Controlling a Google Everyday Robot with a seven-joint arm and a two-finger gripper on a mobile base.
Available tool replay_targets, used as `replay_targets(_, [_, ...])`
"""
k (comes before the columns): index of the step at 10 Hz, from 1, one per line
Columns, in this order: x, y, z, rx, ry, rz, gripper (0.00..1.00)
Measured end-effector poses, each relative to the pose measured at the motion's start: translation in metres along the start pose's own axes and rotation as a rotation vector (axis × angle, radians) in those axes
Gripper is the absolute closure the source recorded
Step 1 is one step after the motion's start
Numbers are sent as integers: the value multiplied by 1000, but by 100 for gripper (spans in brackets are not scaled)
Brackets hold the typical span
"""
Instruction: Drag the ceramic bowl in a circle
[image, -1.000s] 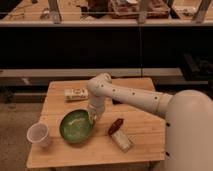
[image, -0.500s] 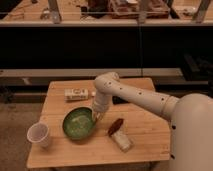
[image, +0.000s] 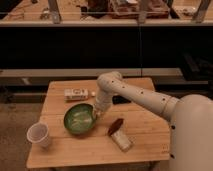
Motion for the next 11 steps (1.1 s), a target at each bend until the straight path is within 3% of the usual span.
replay_targets(4, [6, 16, -9, 42, 69, 116, 100])
replay_targets(6, [7, 25, -14, 46, 99, 152, 100])
replay_targets(9, [2, 45, -25, 19, 120, 198, 100])
replay_targets(11, [-3, 63, -25, -24, 110, 215, 100])
